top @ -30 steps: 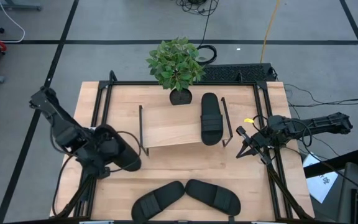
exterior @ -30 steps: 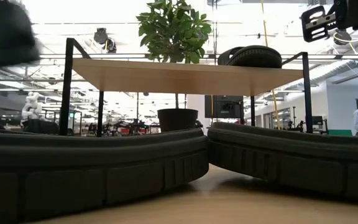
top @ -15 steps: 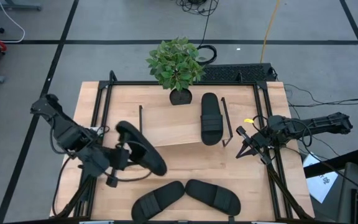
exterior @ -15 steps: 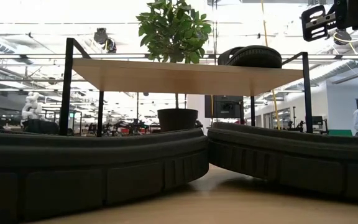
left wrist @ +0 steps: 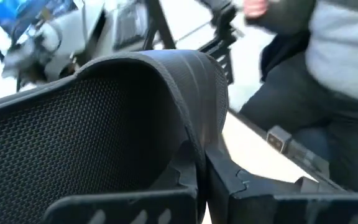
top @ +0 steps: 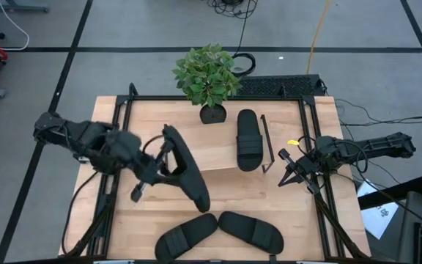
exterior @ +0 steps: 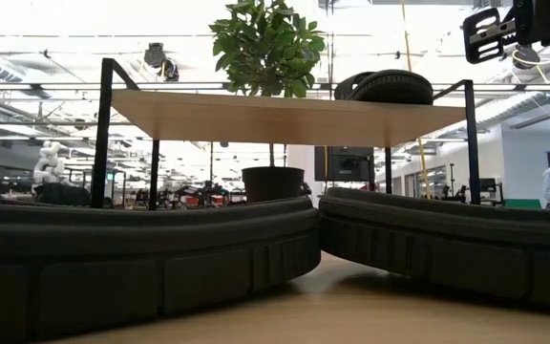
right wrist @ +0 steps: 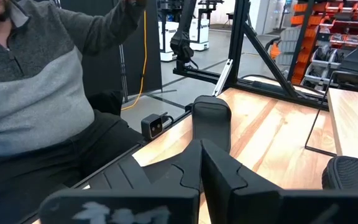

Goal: Pick and place slides into the shelf
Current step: Put the black slide on the shelf

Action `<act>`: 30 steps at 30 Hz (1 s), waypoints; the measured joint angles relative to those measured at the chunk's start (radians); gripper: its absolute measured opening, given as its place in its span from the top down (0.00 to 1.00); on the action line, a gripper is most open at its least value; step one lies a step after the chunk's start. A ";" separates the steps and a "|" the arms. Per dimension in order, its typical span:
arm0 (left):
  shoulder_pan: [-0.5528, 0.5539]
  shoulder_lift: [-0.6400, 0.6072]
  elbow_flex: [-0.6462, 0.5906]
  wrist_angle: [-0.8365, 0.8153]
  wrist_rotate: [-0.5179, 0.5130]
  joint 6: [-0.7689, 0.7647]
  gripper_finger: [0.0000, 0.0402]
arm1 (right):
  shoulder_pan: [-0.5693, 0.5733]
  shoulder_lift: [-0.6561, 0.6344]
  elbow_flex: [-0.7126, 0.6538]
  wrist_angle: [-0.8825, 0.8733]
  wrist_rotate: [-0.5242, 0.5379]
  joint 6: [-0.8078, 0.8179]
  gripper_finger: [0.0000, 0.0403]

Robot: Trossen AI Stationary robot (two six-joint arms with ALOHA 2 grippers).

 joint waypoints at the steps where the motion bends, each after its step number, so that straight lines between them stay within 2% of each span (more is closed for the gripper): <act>1: 0.036 0.001 0.000 -0.013 0.030 0.021 1.00 | 0.000 0.000 0.000 0.000 0.000 -0.001 1.00; 5: 0.230 0.008 -0.001 -0.042 0.088 0.025 1.00 | 0.000 0.000 0.000 0.000 0.000 -0.029 1.00; 7: 0.329 0.021 -0.001 -0.060 0.184 -0.017 1.00 | 0.000 0.000 0.000 0.000 0.000 -0.038 1.00; 10: 0.408 0.049 -0.001 -0.109 0.298 -0.059 1.00 | 0.000 0.000 0.000 0.000 0.000 -0.056 1.00; 21: 0.467 0.218 0.010 -0.384 0.445 -0.075 1.00 | 0.000 0.000 0.000 0.000 0.000 -0.083 1.00; 30: 0.503 0.351 0.082 -0.472 0.584 -0.068 1.00 | 0.000 0.000 0.000 0.000 -0.003 -0.087 1.00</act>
